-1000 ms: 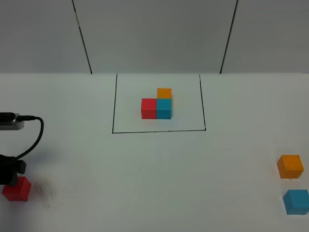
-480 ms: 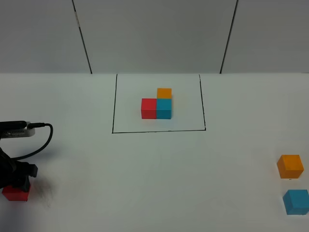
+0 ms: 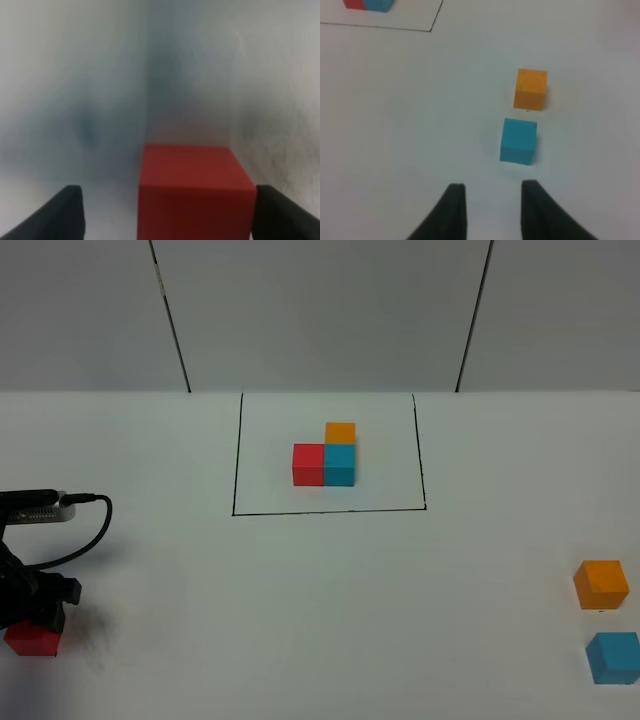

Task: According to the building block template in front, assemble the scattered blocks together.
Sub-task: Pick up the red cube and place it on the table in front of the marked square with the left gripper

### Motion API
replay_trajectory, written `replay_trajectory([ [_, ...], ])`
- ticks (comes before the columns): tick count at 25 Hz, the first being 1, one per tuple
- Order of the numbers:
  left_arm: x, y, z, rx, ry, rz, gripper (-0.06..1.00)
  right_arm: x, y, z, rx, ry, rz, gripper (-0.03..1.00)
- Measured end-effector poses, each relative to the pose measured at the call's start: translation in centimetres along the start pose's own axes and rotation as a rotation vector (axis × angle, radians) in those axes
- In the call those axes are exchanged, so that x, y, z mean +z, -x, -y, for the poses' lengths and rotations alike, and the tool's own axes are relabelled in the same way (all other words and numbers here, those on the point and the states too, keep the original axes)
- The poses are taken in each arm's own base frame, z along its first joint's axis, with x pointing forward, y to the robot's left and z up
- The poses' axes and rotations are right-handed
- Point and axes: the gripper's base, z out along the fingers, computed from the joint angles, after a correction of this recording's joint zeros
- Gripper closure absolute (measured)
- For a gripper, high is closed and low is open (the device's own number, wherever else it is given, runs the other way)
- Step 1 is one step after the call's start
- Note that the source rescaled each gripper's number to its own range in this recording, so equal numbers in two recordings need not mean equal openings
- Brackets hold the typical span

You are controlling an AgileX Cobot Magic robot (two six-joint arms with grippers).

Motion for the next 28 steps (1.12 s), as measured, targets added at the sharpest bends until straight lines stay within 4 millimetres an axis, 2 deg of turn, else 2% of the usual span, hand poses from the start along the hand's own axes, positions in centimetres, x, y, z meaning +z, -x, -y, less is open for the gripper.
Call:
replay_trajectory([
  [6, 0.2, 0.0, 0.0, 0.0, 0.0, -0.005, 0.24, 0.0, 0.0, 0.0, 0.0, 0.0, 0.0, 0.97],
  [12, 1.7, -0.2, 0.0, 0.001, -0.001, -0.055, 0.25, 0.0, 0.0, 0.0, 0.0, 0.0, 0.0, 0.97],
  [16, 2.0, -0.1, 0.0, 0.001, -0.001, -0.054, 0.26, 0.0, 0.0, 0.0, 0.0, 0.0, 0.0, 0.97],
  [18, 2.0, -0.1, 0.0, 0.001, -0.001, -0.051, 0.34, 0.0, 0.0, 0.0, 0.0, 0.0, 0.0, 0.97],
  [20, 2.0, -0.1, 0.0, 0.001, -0.001, -0.049, 0.59, 0.0, 0.0, 0.0, 0.0, 0.0, 0.0, 0.97],
  [22, 2.0, 0.0, 0.0, 0.001, -0.001, -0.046, 0.94, 0.0, 0.0, 0.0, 0.0, 0.0, 0.0, 0.97],
  [25, 1.8, 0.2, 0.0, 0.007, -0.001, -0.054, 0.93, 0.0, 0.0, 0.0, 0.0, 0.0, 0.0, 0.97],
  [28, 0.4, 1.1, 0.1, 0.057, -0.001, -0.077, 0.93, 0.0, 0.0, 0.0, 0.0, 0.0, 0.0, 0.97],
])
